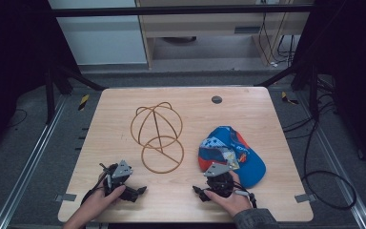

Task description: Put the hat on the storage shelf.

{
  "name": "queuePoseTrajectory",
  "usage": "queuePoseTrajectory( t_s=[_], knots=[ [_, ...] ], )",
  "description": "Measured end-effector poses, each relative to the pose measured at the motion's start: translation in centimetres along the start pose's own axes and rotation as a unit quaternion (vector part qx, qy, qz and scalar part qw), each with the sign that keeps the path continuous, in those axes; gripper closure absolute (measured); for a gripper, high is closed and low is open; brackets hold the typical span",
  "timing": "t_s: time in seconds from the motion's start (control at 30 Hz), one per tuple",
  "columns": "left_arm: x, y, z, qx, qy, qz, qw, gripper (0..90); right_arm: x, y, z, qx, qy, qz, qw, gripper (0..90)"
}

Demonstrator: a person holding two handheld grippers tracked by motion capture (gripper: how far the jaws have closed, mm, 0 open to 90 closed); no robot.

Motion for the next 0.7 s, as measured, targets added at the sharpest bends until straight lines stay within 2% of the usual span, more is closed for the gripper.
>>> queuePoseTrajectory(
  t_s=[0.53, 0.7],
  knots=[
    [0.01, 0.04, -0.01, 0.0, 0.0, 0.0, 1.0, 0.0, 0.02, 0.0, 0.0, -0.001, 0.0, 0.0, 1.0, 17.3],
    [0.02, 0.11, -0.02, 0.0, 0.001, -0.001, 1.0, 0.0, 0.58, 0.08, -0.07, -0.003, -0.009, -0.006, 0.9999, 22.9]
  ],
)
Point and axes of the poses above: each handheld gripper's, and its own axes: x roughly backward along the jaws, z roughly out of its top, y roughly to its right, the point moved 10 cm from there along -x, roughly forward along the jaws, and after that the axes turned 14 degrees about -y, right-handed, at the moved point
